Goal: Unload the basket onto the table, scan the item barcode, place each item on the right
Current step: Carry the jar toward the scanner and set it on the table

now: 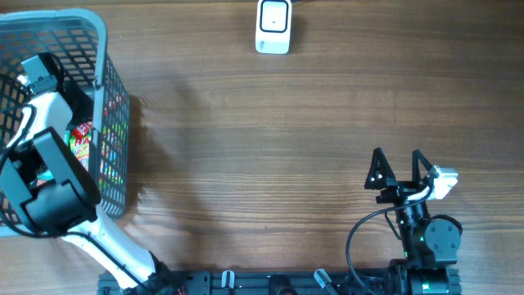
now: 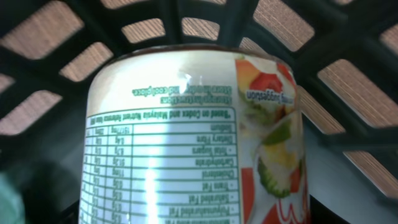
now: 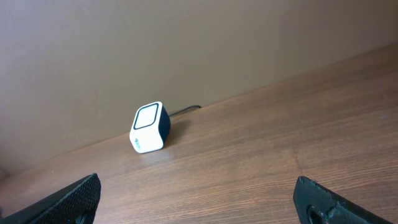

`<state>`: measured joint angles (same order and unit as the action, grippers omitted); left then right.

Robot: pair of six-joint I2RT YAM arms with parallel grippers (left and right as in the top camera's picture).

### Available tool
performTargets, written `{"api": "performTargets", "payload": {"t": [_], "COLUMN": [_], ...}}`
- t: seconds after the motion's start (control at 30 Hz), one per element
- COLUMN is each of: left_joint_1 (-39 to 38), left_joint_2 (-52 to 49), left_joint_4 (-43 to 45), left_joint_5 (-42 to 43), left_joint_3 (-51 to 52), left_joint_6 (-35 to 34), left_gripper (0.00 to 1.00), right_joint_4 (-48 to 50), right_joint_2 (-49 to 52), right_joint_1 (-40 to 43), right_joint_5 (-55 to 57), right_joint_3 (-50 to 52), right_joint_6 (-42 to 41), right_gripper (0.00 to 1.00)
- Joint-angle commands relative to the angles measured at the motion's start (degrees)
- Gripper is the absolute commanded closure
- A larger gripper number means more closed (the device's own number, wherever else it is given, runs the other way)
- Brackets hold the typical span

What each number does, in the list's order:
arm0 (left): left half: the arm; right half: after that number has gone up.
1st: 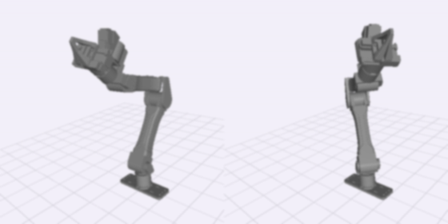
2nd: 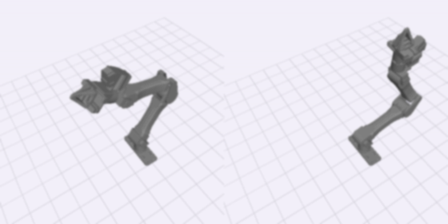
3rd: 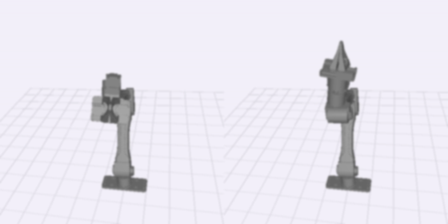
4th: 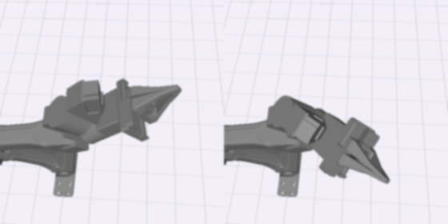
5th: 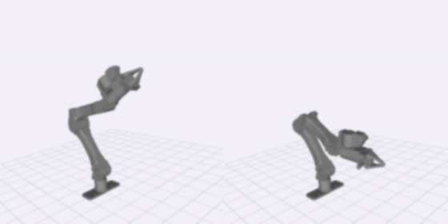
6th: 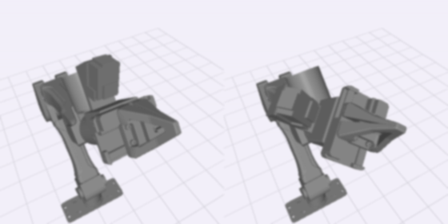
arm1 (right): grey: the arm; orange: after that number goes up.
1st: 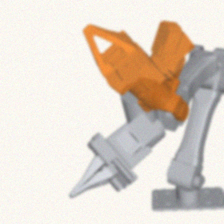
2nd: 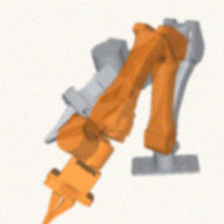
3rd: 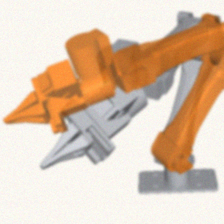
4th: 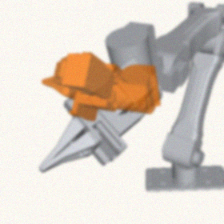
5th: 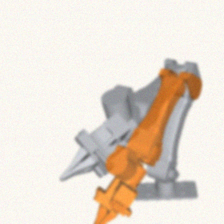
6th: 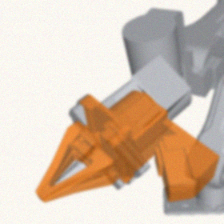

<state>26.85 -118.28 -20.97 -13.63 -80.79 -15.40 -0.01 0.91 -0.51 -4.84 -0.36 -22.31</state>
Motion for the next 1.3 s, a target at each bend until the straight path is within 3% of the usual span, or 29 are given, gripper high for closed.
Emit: {"api": "performTargets", "payload": {"t": [0.0, 0.33, 0.47, 0.6, 0.77, 0.93, 1.13, 1.27], "left_joint_1": [0.1, -2.3, -9.0, -22.4, -41.6, -57.3, -66.3, -69.0], "left_joint_2": [10.5, 36.6, 46.5, 50.1, 43.7, 25.9, 9.6, 5.5], "left_joint_4": [-0.5, -10.6, -10.8, -10.6, -16.2, -18.3, -16.4, -14.2], "left_joint_5": [-1.4, -0.5, 9.2, 16.6, 19.0, 19.0, 23.1, 24.3], "left_joint_3": [-0.1, -0.1, -0.1, -0.1, 0.0, 0.0, 0.0, 0.0], "left_joint_6": [0.0, -0.2, -0.7, -3.5, -3.5, -3.5, -5.0, -4.8], "left_gripper": [0.38, 0.38, 0.37, 0.37, 0.37, 0.36, 0.34, 0.34], "right_joint_4": [0.2, 0.2, 0.2, 0.2, 0.2, 0.2, 0.2, 0.2], "right_joint_2": [0.1, 0.1, 0.1, 0.1, 0.1, 0.1, 0.1, 0.1], "right_joint_1": [-0.3, -0.3, -0.3, -0.3, -0.3, -0.3, -0.3, -0.3], "right_joint_5": [0.6, 0.6, 0.6, 0.6, 0.6, 0.6, 0.6, 0.6], "right_joint_3": [0.1, 0.0, 0.0, 0.1, 0.0, 0.0, 0.1, 0.0], "right_joint_6": [-0.3, -0.3, -0.3, -0.3, -0.3, -0.3, -0.3, -0.3], "right_gripper": [0.00, 0.00, 0.00, 0.00, 0.00, 0.00, 0.00, 0.00]}}
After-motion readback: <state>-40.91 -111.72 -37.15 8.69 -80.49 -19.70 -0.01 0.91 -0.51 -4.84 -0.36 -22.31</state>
